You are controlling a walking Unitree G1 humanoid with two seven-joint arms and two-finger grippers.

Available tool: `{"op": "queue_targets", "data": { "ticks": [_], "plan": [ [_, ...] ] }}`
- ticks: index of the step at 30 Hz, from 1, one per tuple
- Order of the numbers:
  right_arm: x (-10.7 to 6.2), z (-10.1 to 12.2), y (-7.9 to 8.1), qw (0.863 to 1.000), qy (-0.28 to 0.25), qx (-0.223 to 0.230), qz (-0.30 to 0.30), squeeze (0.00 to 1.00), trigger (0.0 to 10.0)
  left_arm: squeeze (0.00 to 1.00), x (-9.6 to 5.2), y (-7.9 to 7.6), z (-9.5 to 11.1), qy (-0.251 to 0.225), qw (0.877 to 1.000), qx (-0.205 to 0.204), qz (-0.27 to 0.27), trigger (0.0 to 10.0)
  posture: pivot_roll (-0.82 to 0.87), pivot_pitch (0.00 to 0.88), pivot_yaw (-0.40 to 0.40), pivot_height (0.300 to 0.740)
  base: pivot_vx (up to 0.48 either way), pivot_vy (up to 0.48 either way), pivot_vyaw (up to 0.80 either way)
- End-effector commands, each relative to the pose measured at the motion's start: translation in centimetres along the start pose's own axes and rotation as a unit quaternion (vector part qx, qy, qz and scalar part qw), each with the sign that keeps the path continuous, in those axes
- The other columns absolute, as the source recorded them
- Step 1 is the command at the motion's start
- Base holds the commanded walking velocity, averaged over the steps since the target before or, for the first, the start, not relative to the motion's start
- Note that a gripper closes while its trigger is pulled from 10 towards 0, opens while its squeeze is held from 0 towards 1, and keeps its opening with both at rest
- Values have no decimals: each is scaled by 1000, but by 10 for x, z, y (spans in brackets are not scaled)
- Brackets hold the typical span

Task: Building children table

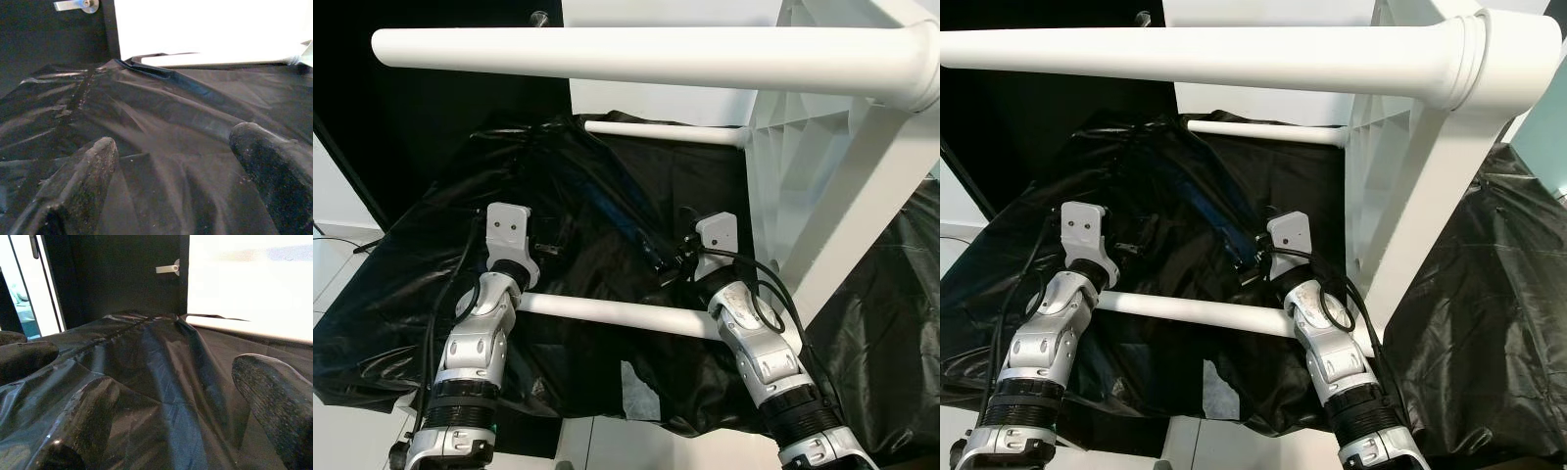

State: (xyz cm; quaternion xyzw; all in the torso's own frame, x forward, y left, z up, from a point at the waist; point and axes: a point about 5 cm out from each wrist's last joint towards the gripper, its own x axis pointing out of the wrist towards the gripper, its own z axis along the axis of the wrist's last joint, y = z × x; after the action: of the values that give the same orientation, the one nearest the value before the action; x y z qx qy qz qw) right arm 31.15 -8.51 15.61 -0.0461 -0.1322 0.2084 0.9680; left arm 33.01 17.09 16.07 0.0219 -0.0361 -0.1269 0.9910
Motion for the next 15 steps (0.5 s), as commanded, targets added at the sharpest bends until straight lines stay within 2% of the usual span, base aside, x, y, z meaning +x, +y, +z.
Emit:
{"op": "queue_targets", "data": {
  "ticks": [1, 13, 15],
  "plan": [
    [-4, -3, -6, 1000, 4, -3, -14, 0, 10000, 0, 0, 1, 0, 0, 1000, -11, 4, 10000, 92, 0, -12, 740, 0, 0, 0],
    [-10, -7, -10, 999, 12, -13, -31, 0, 10000, 0, -1, -3, -1, -1, 1000, -7, -3, 10000, 92, 0, -28, 740, 0, 0, 0],
    [-11, -6, -16, 998, 10, -13, -55, 0, 10000, 0, -1, -4, 0, -1, 1000, -2, -9, 10000, 92, 0, -28, 740, 0, 0, 0]
  ]
}}
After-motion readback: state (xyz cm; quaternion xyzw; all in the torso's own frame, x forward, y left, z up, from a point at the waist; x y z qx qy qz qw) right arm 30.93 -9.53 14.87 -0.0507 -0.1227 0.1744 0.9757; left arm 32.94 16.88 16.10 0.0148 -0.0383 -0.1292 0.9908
